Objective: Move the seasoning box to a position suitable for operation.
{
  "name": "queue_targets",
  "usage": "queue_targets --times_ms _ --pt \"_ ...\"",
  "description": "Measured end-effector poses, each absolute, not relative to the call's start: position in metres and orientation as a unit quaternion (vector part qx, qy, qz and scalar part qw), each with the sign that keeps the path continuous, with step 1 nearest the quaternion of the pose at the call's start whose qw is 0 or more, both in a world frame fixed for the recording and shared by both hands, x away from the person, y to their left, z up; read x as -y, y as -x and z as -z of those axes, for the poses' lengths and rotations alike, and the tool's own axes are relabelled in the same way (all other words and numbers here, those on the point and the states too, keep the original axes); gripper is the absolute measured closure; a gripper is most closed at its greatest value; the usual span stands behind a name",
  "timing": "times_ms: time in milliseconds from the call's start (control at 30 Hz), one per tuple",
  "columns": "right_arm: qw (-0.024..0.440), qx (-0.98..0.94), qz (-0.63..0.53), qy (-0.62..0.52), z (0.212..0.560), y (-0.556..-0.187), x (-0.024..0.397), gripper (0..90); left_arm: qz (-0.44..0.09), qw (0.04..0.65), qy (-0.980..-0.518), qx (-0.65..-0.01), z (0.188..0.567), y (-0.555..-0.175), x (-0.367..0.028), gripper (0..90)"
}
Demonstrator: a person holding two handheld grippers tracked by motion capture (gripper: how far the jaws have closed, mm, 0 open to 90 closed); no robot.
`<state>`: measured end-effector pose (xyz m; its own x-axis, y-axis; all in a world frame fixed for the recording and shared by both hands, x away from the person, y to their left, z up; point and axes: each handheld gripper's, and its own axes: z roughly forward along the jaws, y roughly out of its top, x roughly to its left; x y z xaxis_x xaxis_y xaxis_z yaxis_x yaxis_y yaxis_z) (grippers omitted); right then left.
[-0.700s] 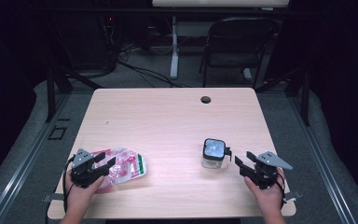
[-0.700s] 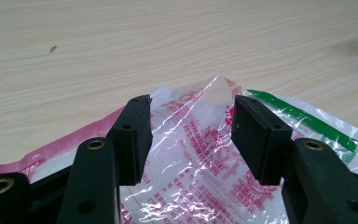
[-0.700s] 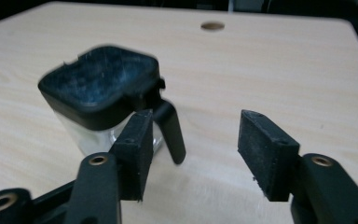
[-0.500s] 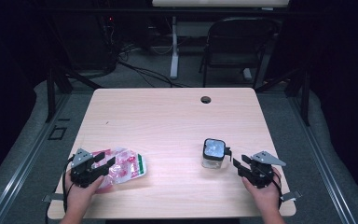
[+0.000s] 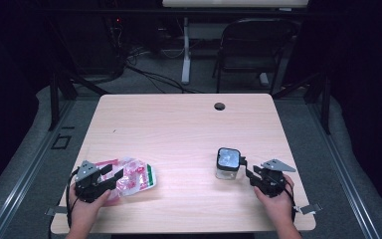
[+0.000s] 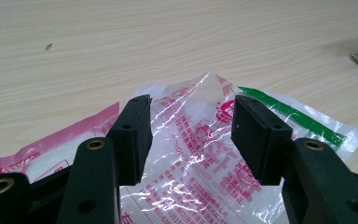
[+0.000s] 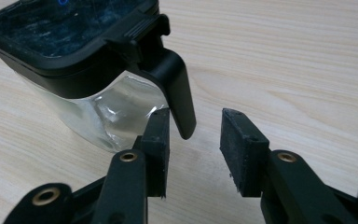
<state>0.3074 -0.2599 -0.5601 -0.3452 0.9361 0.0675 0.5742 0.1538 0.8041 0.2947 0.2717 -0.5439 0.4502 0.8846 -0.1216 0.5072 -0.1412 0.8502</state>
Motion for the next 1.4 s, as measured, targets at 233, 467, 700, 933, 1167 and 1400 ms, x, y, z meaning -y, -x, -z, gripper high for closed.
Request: queue_targets --times_ms 233,467,700,933,1167,1400 --pt "0.244 -0.730 -0.376 -0.515 0.561 -0.315 0.250 64.4 -0.213 0.447 -0.726 -0.478 0.543 -0.288 -0.271 47.5" --pt "0.261 -0.729 -0.364 -0.518 0.562 -0.324 0.241 67.8 -0.216 0.441 -0.729 -0.477 0.542 -0.280 -0.272 47.6" --pt "0.268 -0.735 -0.357 -0.511 0.564 -0.328 0.234 70.7 -0.218 0.443 -0.725 -0.481 0.541 -0.276 -0.275 47.5" --pt "0.267 -0.731 -0.360 -0.514 0.562 -0.328 0.234 75.0 -0.218 0.445 -0.725 -0.479 0.541 -0.276 -0.274 47.6" --pt "0.266 -0.742 -0.354 -0.503 0.561 -0.326 0.233 76.2 -0.220 0.446 -0.727 -0.474 0.540 -0.275 -0.272 47.6" --pt "0.258 -0.759 -0.352 -0.483 0.560 -0.321 0.229 76.6 -0.223 0.448 -0.730 -0.466 0.538 -0.273 -0.269 47.6"
